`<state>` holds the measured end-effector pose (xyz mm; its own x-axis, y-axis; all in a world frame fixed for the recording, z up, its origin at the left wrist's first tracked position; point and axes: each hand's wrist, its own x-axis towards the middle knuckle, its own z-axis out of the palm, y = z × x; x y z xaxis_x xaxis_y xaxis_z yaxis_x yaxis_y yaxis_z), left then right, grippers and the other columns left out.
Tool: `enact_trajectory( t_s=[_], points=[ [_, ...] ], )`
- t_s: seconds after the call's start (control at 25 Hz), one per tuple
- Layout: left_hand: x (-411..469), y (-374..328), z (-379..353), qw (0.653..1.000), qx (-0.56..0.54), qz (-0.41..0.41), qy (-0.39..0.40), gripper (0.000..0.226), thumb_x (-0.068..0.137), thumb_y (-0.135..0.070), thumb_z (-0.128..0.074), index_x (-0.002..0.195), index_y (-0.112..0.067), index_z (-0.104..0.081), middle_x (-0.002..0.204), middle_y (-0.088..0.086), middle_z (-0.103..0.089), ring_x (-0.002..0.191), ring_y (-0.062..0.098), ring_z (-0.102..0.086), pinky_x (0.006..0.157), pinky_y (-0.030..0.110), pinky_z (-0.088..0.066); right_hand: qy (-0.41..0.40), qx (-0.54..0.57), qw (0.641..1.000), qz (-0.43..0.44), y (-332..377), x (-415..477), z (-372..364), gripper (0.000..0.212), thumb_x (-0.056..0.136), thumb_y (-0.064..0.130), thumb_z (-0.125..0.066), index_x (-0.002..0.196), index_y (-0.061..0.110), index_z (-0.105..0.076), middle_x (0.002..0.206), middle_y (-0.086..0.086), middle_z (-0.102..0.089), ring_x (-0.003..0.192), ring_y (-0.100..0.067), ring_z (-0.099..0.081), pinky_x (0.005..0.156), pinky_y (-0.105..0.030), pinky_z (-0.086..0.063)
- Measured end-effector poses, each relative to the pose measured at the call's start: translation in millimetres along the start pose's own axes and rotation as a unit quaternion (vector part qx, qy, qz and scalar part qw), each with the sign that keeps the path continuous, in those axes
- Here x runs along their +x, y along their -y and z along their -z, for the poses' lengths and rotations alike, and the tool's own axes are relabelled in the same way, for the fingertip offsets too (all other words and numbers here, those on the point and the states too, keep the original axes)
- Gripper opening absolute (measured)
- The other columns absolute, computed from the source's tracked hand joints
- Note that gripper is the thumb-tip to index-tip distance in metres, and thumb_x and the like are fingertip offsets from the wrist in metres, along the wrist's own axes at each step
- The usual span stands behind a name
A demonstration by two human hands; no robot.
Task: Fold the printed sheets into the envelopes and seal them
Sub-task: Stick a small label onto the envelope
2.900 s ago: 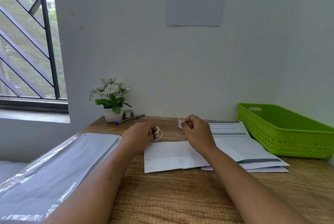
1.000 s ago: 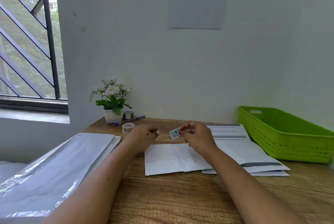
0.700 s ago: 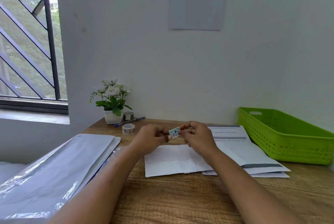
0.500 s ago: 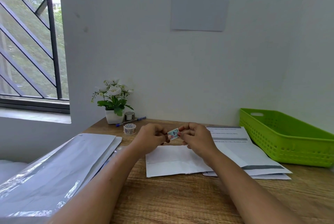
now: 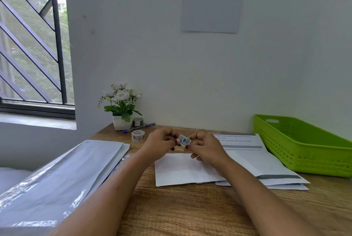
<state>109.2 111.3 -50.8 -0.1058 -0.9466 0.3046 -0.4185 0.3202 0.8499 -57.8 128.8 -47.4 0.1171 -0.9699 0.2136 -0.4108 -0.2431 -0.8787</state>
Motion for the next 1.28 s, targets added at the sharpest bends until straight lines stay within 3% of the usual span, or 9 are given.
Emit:
enact_trajectory(
  t_s=[0.24, 0.48, 0.72, 0.84, 0.96, 1.04, 1.16, 1.28],
  points=[
    [0.6, 1.2, -0.6, 1.000, -0.011, -0.004, 0.012, 0.009, 0.085, -0.009, -0.067, 0.089, -0.017, -0.065, 0.085, 0.001, -0.071, 0.075, 0.010, -0.063, 0.065, 0.020, -0.051, 0.034, -0.001, 0.999, -0.023, -1.3, 1.7, -0.4, 0.027, 0.083, 0.027, -0.071, 0.107, 0.022, -0.060, 0.085, 0.002, -0.074, 0.063, -0.009, -0.064, 0.057, -0.023, -0.046],
    [0.8, 1.2, -0.9, 0.999, 0.006, -0.029, 0.015, 0.016, 0.083, -0.006, -0.068, 0.092, -0.017, -0.061, 0.083, 0.004, -0.073, 0.077, 0.012, -0.064, 0.067, 0.024, -0.051, 0.023, 0.023, 0.999, -0.005, -0.7, -1.1, 8.0, 0.028, 0.081, 0.020, -0.070, 0.106, 0.026, -0.060, 0.104, -0.001, -0.064, 0.089, -0.011, -0.058, 0.067, -0.028, -0.047],
    [-0.7, -4.7, -7.8, 0.994, 0.067, -0.090, 0.009, 0.019, 0.088, -0.004, -0.060, 0.093, -0.022, -0.055, 0.088, 0.003, -0.068, 0.068, 0.006, -0.055, 0.061, 0.019, -0.044, 0.025, 0.030, 0.999, 0.037, -6.9, 2.9, 8.5, 0.018, 0.082, 0.004, -0.068, 0.093, 0.014, -0.058, 0.099, -0.013, -0.066, 0.084, -0.018, -0.061, 0.074, -0.031, -0.055],
    [-2.8, -10.9, -14.5, 0.987, 0.095, -0.130, -0.010, 0.023, 0.089, -0.001, -0.054, 0.097, -0.023, -0.051, 0.090, -0.002, -0.065, 0.068, -0.001, -0.052, 0.060, 0.010, -0.040, 0.012, 0.047, 0.997, 0.059, -7.2, 1.5, 11.3, 0.015, 0.082, 0.001, -0.066, 0.086, 0.015, -0.063, 0.093, -0.013, -0.066, 0.079, -0.015, -0.059, 0.074, -0.029, -0.052],
    [-5.1, -14.5, -18.2, 0.984, 0.100, -0.148, -0.019, 0.028, 0.089, 0.001, -0.049, 0.104, -0.023, -0.050, 0.096, -0.004, -0.062, 0.076, 0.001, -0.055, 0.065, 0.011, -0.040, -0.005, 0.049, 0.997, 0.059, -6.4, -1.4, 14.1, 0.016, 0.083, 0.003, -0.068, 0.093, 0.014, -0.072, 0.091, -0.002, -0.068, 0.081, -0.009, -0.062, 0.074, -0.023, -0.052],
    [-4.5, -13.1, -21.2, 0.979, 0.132, -0.155, -0.013, 0.033, 0.089, -0.001, -0.048, 0.112, -0.024, -0.048, 0.106, -0.003, -0.061, 0.086, 0.007, -0.057, 0.073, 0.019, -0.045, -0.016, 0.050, 0.997, 0.052, -6.1, -1.2, 18.3, 0.019, 0.082, 0.002, -0.068, 0.094, 0.016, -0.074, 0.093, 0.000, -0.068, 0.082, -0.009, -0.061, 0.072, -0.022, -0.050],
    [-6.0, -12.2, -28.6, 0.963, 0.206, -0.171, 0.016, 0.037, 0.091, -0.015, -0.052, 0.122, -0.032, -0.041, 0.126, -0.006, -0.053, 0.099, 0.013, -0.055, 0.087, 0.031, -0.047, -0.057, 0.037, 0.997, 0.038, -6.9, 5.6, 36.5, 0.025, 0.082, -0.003, -0.068, 0.094, 0.018, -0.073, 0.092, 0.001, -0.069, 0.069, -0.003, -0.058, 0.060, -0.014, -0.044],
    [-11.4, -13.1, -40.7, 0.951, 0.237, -0.182, 0.082, 0.044, 0.093, -0.031, -0.054, 0.134, -0.031, -0.039, 0.138, -0.010, -0.044, 0.119, 0.012, -0.046, 0.099, 0.026, -0.038, -0.091, 0.005, 0.996, -0.007, -13.8, 9.2, 74.1, 0.025, 0.081, -0.006, -0.067, 0.096, 0.013, -0.072, 0.082, -0.001, -0.067, 0.061, -0.001, -0.053, 0.049, -0.009, -0.040]
  ],
)
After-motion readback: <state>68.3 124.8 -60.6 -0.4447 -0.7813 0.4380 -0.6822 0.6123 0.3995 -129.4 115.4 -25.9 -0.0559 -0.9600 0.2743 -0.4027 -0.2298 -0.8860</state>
